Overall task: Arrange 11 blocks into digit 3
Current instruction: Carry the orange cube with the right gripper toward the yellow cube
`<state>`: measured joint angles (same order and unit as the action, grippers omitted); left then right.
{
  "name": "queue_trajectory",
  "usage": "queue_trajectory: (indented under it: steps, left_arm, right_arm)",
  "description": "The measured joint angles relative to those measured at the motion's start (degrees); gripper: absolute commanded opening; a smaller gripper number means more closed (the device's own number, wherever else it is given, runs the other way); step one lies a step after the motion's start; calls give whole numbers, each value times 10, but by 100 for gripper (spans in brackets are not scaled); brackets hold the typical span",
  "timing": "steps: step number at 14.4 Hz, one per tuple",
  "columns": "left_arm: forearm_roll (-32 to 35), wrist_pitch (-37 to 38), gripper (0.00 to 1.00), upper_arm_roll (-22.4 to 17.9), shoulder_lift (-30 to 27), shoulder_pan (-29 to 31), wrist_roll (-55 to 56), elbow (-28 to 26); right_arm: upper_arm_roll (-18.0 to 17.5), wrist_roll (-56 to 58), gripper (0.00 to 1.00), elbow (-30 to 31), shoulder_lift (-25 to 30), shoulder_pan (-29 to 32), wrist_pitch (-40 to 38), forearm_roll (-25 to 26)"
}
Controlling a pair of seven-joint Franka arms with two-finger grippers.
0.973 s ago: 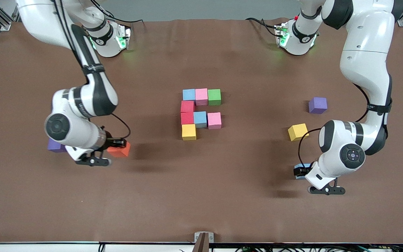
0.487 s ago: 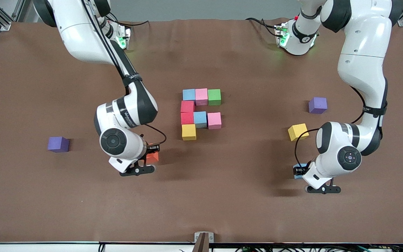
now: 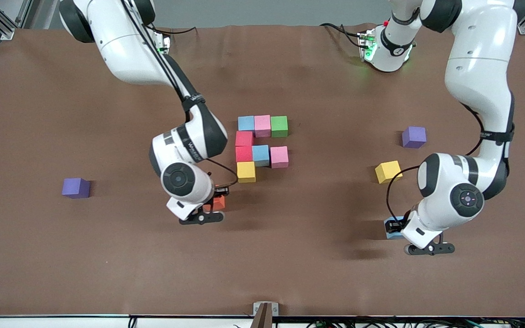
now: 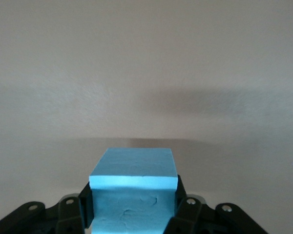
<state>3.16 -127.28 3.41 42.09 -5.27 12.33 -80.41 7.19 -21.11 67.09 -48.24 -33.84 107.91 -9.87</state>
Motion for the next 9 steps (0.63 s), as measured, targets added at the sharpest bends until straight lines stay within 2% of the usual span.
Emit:
queue_trajectory:
  steps: [4,9]
  left_arm:
    - [0,33,12,6,-30,-1,61,0]
    - [0,44,12,7,-30,0,93,-4]
  right_arm:
    - [-1,-24,49,-6,-15,-26,14,-2]
    - [0,-49,49,-21,-24,-28,29,-41]
